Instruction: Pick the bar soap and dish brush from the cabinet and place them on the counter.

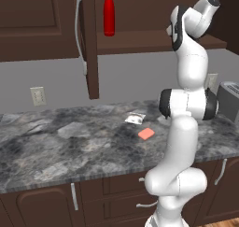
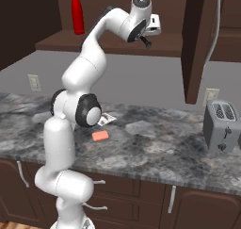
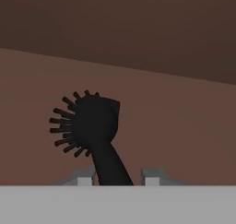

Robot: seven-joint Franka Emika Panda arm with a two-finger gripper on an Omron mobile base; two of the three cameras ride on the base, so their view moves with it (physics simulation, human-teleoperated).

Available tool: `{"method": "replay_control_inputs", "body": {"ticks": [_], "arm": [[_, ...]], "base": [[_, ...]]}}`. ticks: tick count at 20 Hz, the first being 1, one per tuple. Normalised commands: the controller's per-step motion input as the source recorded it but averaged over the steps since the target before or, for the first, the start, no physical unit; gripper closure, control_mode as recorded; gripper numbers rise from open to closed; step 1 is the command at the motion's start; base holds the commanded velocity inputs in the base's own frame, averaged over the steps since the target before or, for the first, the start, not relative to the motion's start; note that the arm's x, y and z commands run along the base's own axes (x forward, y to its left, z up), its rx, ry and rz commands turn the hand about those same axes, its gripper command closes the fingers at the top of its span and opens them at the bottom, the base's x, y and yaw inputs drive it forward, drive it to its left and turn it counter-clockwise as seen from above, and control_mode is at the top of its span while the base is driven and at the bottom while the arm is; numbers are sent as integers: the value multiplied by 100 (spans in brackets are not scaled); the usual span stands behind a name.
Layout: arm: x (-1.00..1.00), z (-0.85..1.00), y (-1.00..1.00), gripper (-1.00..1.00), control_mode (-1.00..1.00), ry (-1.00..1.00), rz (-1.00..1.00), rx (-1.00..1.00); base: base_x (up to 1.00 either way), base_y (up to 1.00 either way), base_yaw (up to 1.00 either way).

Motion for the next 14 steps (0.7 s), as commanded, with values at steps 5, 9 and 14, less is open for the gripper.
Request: {"method": "replay_control_inputs", "body": {"ticks": [5,9,14], "arm": [[-39,-2,36,100,-100,0,3,-6],[-52,-13,44,100,-100,-3,3,-8],[-51,-14,37,100,-100,-3,2,-8]], "base": [[0,0,0],[0,0,0],[0,0,0]]}}
